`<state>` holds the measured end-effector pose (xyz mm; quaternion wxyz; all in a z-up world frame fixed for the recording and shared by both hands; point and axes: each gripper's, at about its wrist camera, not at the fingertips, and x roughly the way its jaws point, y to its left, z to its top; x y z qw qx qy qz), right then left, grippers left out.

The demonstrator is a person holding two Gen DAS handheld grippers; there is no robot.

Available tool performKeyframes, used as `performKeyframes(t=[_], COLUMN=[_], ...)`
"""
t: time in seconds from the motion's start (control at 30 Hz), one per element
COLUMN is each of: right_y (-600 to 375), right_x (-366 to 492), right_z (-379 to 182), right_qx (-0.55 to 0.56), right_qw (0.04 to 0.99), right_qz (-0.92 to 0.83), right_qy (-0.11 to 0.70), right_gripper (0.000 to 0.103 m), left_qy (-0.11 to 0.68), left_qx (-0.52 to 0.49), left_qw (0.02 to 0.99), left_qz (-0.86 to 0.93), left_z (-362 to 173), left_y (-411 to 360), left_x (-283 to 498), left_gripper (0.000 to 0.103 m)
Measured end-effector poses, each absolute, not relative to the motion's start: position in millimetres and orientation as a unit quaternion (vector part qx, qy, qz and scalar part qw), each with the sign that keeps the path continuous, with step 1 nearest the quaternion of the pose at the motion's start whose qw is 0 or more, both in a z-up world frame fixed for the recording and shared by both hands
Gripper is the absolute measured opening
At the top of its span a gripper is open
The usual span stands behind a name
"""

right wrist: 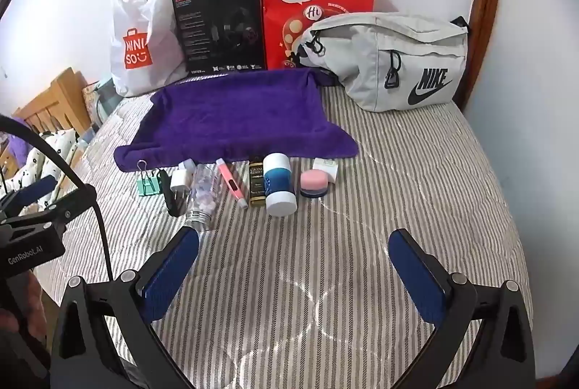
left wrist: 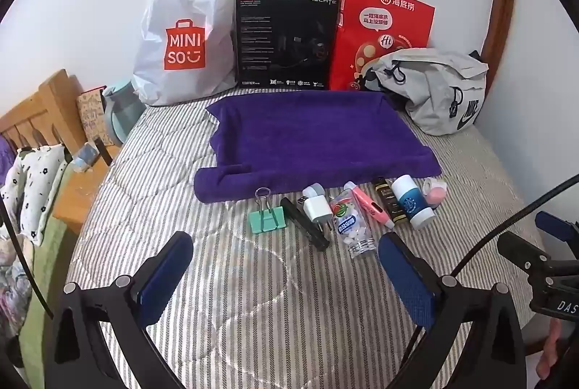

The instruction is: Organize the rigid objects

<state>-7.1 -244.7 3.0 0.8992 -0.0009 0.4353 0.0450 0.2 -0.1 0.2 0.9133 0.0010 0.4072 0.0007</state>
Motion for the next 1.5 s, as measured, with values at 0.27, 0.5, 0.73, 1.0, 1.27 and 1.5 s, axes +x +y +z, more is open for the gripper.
performKeyframes(t=[0.27, 0.5, 0.73, 1.0, 1.27, 1.5], right_y=[-239, -243, -240, -238, -238, -238], right_x=[-1, -2, 0, -1, -3, -4], right_z=[-3, -4, -1, 1, 2, 4], right_qx=[-0.018, -0.002, -0.008, -0.008, -0.009, -0.008], right_qw=[0.893, 0.895, 0.894, 0.894, 0.895, 0.895], right_qz=[0.039, 0.053, 0.047, 0.048, 0.051, 0.05], right_qy=[0.448, 0.443, 0.446, 0.446, 0.444, 0.442], right_gripper=[0.103, 0.103, 0.103, 0.103, 0.103, 0.103], left_qy=[0.398, 0.4, 0.399, 0.399, 0.398, 0.399], left_qx=[-0.013, -0.017, -0.02, -0.022, -0.021, -0.022], left_qw=[0.917, 0.916, 0.917, 0.917, 0.917, 0.917], left_qz=[-0.003, -0.001, 0.0, 0.002, 0.001, -0.001], left_z=[0, 0, -1, -3, -2, -3], left_y=[-2, 6, 9, 11, 12, 11], left_x=[-3, 2, 0, -1, -2, -3], left_gripper=[0.103, 0.103, 0.103, 0.103, 0.103, 0.103])
